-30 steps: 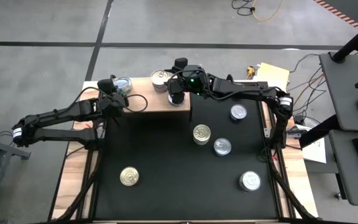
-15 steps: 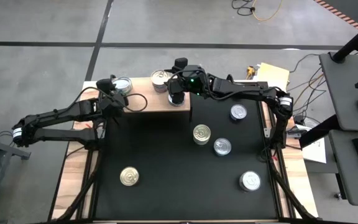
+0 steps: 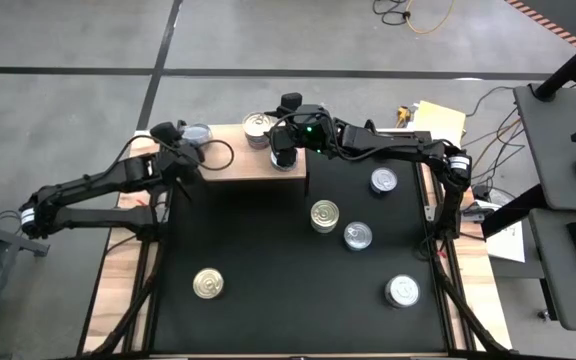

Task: Stack canned seafood by type on shelf
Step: Stack the green/white tuna can on top of the other green/white tuna can on the shelf

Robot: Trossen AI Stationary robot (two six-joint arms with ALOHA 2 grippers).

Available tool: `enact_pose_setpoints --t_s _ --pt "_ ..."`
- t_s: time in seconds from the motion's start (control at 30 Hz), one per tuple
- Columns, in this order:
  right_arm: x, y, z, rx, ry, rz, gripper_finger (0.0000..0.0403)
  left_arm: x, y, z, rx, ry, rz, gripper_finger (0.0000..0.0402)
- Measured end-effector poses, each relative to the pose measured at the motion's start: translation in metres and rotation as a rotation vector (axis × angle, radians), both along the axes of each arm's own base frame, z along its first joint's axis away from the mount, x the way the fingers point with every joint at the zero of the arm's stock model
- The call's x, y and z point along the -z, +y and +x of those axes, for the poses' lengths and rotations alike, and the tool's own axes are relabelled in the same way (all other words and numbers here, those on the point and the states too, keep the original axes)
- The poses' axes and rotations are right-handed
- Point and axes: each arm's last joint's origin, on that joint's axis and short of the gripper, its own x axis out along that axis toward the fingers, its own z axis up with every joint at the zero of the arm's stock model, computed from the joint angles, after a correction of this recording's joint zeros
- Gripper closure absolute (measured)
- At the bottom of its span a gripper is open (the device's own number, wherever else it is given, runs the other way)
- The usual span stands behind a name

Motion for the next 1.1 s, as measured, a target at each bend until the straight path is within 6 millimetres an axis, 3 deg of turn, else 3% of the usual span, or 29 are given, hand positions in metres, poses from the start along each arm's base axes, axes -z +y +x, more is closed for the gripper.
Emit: enact_pose_setpoints --t_s 0.27,0.9,1.1 --pt "0.000 0.000 0.000 0.003 -0.007 0.010 0.0149 -0.021 0.001 0.000 0.032 -0.082 -0.028 0.0144" --pt "0.000 0.000 0.000 0.005 -0.009 0.016 0.0154 -0.016 0.000 -0.003 -0.002 -0.035 -0.046 0.0145" --pt "0.008 0.000 -0.004 0.031 0.030 0.131 0.0151 -0.018 0.000 -0.003 -0.014 -0.065 -0.035 0.0145"
